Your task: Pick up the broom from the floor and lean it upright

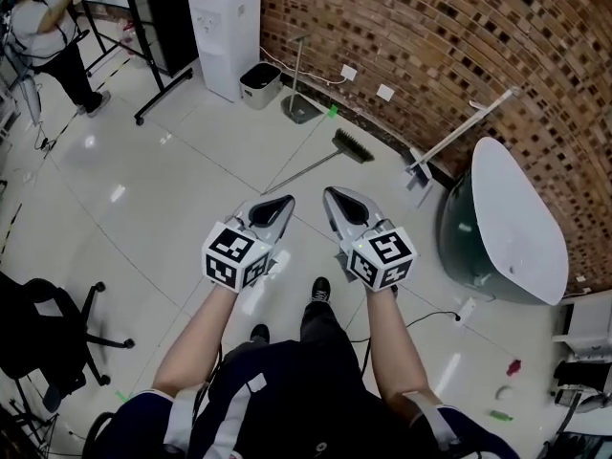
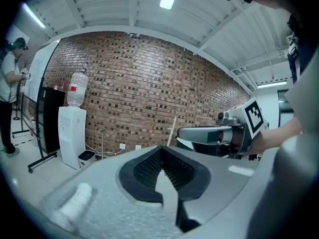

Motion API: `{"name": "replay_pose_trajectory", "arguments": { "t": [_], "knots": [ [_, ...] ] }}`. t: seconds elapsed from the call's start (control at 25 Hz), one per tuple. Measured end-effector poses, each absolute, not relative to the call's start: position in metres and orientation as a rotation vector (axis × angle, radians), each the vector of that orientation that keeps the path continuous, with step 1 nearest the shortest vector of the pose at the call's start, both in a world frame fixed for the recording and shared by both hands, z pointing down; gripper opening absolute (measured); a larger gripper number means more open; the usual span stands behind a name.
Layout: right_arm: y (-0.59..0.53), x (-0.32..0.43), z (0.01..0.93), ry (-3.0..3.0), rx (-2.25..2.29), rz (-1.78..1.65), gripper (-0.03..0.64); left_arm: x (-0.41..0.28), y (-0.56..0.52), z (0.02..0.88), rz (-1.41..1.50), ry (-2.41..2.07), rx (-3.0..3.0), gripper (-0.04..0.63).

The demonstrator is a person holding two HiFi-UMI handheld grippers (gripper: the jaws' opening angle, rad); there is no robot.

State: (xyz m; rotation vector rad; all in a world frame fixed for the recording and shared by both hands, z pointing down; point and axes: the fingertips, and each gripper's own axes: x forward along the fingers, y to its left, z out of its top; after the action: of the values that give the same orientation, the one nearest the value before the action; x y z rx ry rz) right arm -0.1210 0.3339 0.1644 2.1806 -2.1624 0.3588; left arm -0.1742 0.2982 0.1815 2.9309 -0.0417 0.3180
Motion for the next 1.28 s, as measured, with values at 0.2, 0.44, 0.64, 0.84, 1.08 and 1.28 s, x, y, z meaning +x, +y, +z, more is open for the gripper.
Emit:
{"name": "replay_pose_trajectory", "arguments": {
  "t": [0.2, 0.44, 0.64, 0.84, 1.08, 1.28],
  "knots": [
    [0.304, -0.066, 0.166, -2.26, 2.097, 0.352, 0.005, -0.123, 0.275, 0.183, 0.322, -0.166, 2.914, 0.0],
    [0.268, -0.013, 0.175, -2.362, 1.949, 0.369, 0.005, -0.071, 0.251, 0.187, 0.418, -0.267, 2.996, 0.0],
    [0.225, 0.0, 0.202, -2.399, 1.786, 0.393, 0.005, -0.062, 0.213, 0.213, 0.453, -0.384, 2.944, 0.0],
    [0.162, -0.009, 0.256, -2.398, 1.594, 0.414, 0.005, -0.066, 0.156, 0.269, 0.48, -0.473, 2.868, 0.0],
    [0.081, -0.026, 0.343, -2.381, 1.351, 0.419, 0.005, -0.076, 0.067, 0.351, 0.471, -0.553, 2.77, 0.0],
    [0.019, -0.038, 0.432, -2.386, 1.172, 0.456, 0.049, -0.089, -0.006, 0.434, 0.472, -0.626, 2.718, 0.0]
  ]
}}
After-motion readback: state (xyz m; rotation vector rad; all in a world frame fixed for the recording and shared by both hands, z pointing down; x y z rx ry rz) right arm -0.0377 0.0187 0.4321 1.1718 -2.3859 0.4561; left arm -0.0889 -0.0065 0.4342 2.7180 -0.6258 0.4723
